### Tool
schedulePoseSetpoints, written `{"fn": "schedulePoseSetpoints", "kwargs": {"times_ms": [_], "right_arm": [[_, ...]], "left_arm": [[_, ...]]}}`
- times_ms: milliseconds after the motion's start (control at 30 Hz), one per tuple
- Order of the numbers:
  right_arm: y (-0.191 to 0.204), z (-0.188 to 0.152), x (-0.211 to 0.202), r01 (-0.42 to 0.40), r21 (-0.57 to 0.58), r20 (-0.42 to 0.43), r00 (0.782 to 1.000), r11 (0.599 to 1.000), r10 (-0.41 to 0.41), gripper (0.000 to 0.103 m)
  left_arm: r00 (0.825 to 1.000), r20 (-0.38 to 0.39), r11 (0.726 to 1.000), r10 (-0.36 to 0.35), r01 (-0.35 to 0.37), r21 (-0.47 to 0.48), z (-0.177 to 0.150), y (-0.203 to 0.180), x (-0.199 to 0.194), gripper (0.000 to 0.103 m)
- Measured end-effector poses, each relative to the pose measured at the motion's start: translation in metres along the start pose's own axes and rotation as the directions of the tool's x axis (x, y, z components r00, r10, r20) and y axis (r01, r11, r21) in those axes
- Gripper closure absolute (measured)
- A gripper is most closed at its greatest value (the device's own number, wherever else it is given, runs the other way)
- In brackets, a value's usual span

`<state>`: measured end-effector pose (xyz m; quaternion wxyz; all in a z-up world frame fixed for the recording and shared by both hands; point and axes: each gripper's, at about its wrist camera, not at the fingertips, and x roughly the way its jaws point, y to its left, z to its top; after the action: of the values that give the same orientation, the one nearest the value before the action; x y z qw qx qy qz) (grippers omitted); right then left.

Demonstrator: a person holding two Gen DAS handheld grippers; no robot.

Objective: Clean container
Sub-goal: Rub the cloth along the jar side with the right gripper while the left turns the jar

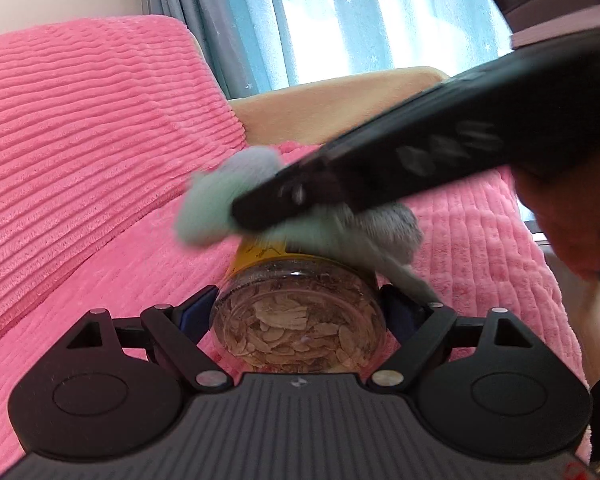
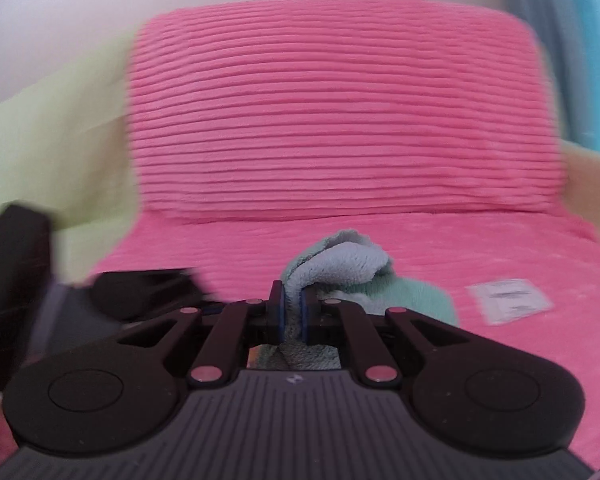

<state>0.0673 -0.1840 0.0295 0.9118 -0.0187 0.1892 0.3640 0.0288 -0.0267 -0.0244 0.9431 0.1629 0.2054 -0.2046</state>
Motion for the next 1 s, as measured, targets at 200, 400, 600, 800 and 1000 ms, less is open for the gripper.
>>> {"fn": "schedulePoseSetpoints", "kwargs": {"times_ms": [200, 400, 600, 800, 1000], "right_arm": [[-0.001, -0.001, 0.001, 0.001, 0.017, 0.004, 1.0, 1.0, -0.001, 0.098], [-0.003, -0.002, 0.002, 0.0, 0.04, 0.002, 1.0, 0.999, 0.0, 0.098], [-0.006, -0.001, 0.0, 0.011, 0.032, 0.002, 1.0, 0.999, -0.011, 0.098], [-0.003, 0.0, -0.005, -0.022, 0.025, -0.002, 1.0, 0.999, 0.022, 0.097], [0.025, -0.003, -0.008, -0.19, -0.038, -0.024, 0.982, 0.981, 0.189, 0.097]], "left_arm": [[1.0, -0.002, 0.999, -0.013, 0.013, -0.037, 0.001, 0.003, 0.0, 0.017], [0.99, 0.026, 0.923, -0.141, 0.141, -0.359, -0.005, 0.042, -0.001, 0.014], [0.982, 0.028, 0.881, -0.187, 0.18, -0.438, -0.011, 0.05, 0.005, 0.017], [0.999, 0.006, 0.988, -0.052, 0.052, -0.145, 0.003, 0.02, 0.003, 0.017], [1.0, 0.009, 1.0, 0.004, -0.004, 0.001, 0.003, 0.002, 0.002, 0.017]]}}
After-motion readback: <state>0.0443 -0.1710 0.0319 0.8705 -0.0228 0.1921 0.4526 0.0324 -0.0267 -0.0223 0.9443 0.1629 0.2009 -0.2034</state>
